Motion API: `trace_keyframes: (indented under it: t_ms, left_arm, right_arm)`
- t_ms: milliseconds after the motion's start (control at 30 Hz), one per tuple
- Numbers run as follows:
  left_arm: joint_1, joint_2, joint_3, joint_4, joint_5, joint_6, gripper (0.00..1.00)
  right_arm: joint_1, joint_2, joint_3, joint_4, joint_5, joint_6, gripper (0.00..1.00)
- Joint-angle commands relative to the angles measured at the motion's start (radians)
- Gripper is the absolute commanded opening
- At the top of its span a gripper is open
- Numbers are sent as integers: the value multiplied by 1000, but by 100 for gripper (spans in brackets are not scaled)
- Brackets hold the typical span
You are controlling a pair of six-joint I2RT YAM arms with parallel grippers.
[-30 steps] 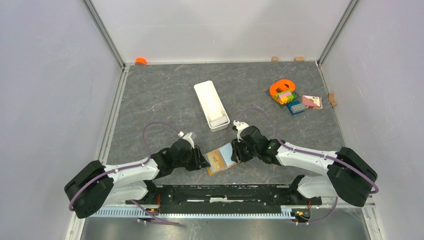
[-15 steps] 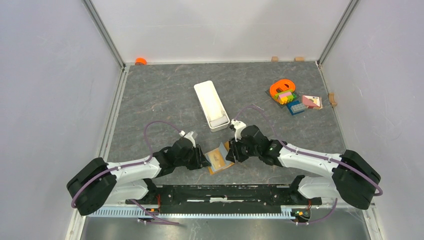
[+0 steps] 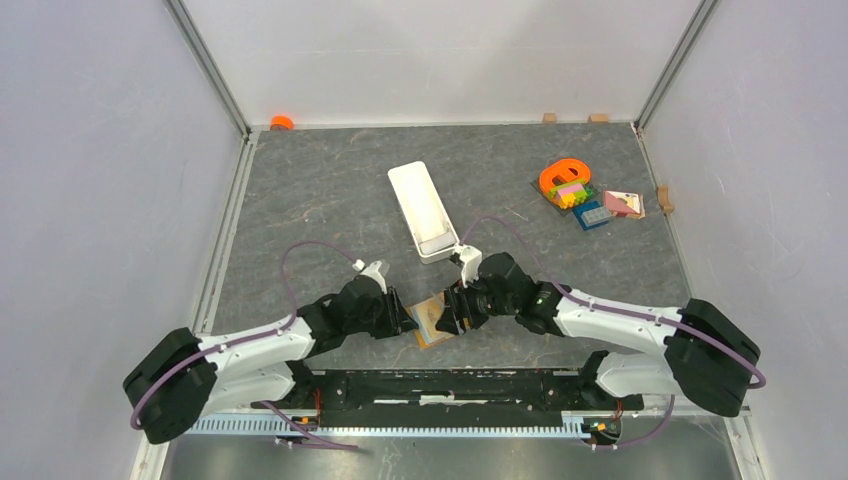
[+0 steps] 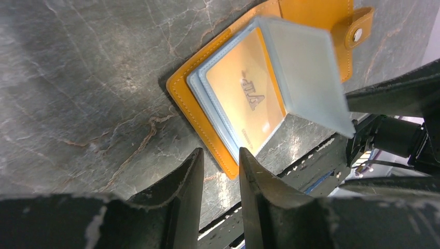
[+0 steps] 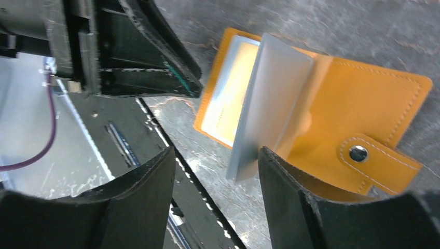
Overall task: Put the credit cards into the card holder
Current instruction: Turn over the card slot in the card holder.
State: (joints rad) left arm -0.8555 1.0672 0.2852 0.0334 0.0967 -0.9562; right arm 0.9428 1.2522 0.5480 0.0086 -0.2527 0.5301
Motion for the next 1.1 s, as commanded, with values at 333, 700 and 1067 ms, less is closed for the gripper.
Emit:
trace_keyframes:
  t_ms: [333,700,1067]
  left_arm:
    - [9,-143,109,-231,-93,79,43]
    - [10,-61,101,-127,-41,62,43]
    - [10,28,93,-38,-19,52,44]
  right_arm:
    - [42,39,9,175,-91,13,66]
    - [52,-14,47,-48,247,-97,68]
    - [172,-16,73,-15,364,-177,82]
